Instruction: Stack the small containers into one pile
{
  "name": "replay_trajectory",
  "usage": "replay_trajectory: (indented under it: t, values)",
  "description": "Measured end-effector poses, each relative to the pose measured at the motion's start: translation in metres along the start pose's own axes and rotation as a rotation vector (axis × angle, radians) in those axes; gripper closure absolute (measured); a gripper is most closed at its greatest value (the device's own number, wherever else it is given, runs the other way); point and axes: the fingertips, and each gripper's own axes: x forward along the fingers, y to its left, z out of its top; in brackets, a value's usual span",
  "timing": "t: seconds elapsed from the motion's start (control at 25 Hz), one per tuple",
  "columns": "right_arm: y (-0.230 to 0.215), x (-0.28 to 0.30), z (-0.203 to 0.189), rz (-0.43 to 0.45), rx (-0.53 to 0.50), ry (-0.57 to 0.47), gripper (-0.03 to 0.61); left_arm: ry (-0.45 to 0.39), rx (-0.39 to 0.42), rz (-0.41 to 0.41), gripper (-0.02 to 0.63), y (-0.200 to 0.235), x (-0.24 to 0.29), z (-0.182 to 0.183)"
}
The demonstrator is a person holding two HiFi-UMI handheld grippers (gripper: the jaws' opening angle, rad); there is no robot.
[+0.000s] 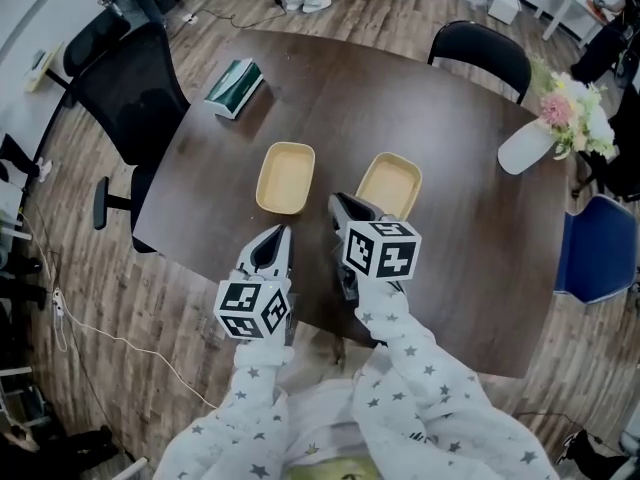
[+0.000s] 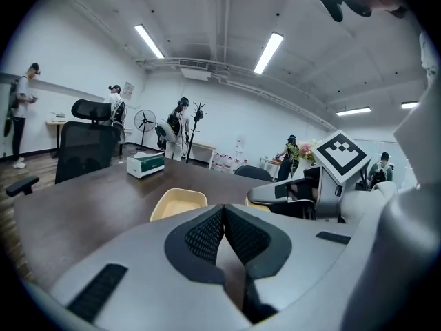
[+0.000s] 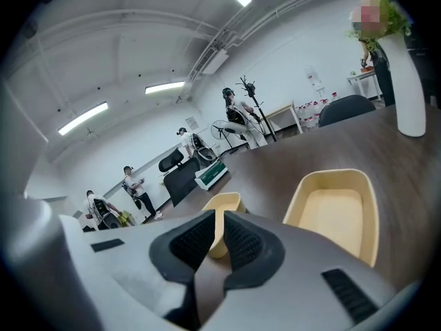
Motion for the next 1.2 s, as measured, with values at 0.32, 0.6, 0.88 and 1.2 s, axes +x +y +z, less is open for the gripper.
replay_trajectory:
  t: [0.32, 0.6, 0.88, 1.2]
  values:
    - [0.007, 0.061, -0.009, -0.018, 0.055, 0.037, 0.504, 0.044, -0.028, -0.009, 0.589, 0.049, 0.011, -0.004]
    - [-0.006, 0.102, -0.031, -0.088, 0.098, 0.098, 0.417, 0.080, -0.033, -0.028, 0.589, 0.074, 0.022, -0.010]
    - [-0.019, 0.117, -0.046, -0.162, 0.118, 0.151, 0.417, 0.097, -0.041, -0.022, 0.589, 0.085, 0.022, -0.016]
    - [-0.025, 0.121, -0.051, -0.223, 0.092, 0.192, 0.511, 0.092, -0.027, -0.019, 0.589, 0.089, 0.019, -0.011]
